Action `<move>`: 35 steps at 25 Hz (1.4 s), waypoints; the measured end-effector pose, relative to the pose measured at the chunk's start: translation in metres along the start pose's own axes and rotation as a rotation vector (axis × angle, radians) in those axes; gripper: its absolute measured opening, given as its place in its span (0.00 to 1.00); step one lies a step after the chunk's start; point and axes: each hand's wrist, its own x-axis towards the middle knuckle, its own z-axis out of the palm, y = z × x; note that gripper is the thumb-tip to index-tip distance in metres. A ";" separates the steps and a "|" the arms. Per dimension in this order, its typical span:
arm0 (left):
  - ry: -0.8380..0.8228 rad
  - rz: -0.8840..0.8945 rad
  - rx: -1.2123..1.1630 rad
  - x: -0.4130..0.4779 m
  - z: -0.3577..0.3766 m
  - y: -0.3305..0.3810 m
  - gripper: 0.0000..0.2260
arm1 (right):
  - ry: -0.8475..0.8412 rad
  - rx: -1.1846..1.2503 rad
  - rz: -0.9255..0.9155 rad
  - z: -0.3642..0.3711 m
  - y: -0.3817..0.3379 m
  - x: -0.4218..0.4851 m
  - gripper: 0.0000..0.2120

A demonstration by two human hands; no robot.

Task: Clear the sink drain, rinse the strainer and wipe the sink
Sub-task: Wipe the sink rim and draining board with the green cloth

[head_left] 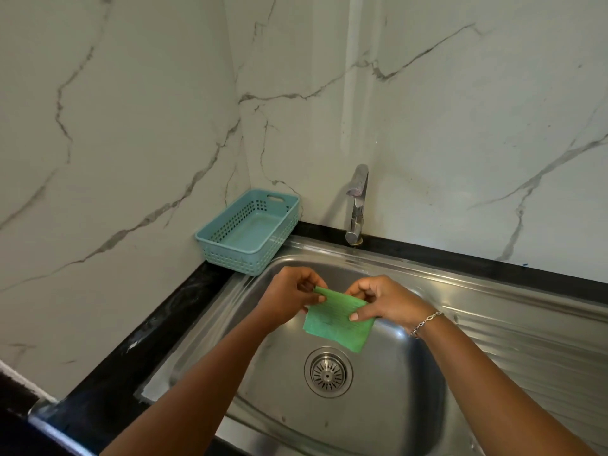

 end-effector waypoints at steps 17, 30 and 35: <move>0.202 0.200 0.597 0.160 -0.201 -0.038 0.08 | 0.315 -0.482 -0.110 0.025 -0.142 0.232 0.13; -0.093 0.262 1.503 0.188 -0.202 -0.127 0.14 | 0.158 -1.031 -0.095 0.118 -0.089 0.314 0.12; -0.106 0.403 1.645 0.159 -0.205 -0.128 0.11 | -0.088 -0.943 -0.029 0.133 -0.088 0.314 0.13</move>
